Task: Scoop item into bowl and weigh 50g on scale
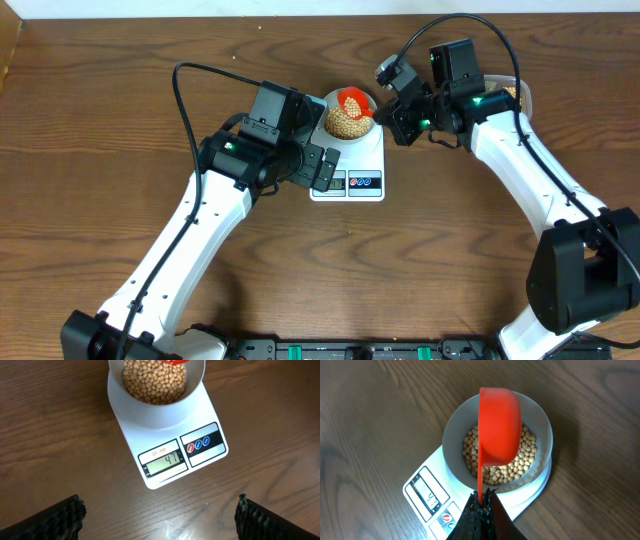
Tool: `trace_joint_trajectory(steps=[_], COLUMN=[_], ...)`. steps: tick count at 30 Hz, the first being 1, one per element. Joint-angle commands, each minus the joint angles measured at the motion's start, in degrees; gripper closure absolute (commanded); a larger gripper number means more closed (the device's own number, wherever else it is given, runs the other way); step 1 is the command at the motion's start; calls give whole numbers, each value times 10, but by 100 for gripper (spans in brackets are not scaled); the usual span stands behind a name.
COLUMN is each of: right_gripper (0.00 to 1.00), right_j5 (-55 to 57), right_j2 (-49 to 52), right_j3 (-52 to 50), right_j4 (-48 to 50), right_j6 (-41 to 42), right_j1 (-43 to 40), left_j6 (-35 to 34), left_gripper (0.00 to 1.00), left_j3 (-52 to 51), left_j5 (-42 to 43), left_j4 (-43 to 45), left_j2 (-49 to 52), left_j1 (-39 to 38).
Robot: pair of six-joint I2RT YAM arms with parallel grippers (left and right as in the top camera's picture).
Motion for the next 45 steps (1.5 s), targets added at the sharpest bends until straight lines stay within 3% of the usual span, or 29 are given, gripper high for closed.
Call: trace_joint_trajectory(steps=[1, 45], right_gripper=[99, 99], right_j5=[-8, -8], right_j2=[-15, -15], right_j3=[9, 9], right_j4=[0, 0], right_j6=[-19, -54], right_j1=[5, 4], left_j6=[0, 0], left_gripper=[2, 2], left_j3=[-5, -5], left_j5=[-8, -8], left_j4=[0, 0], left_j2=[-2, -2], left_j1=[2, 2])
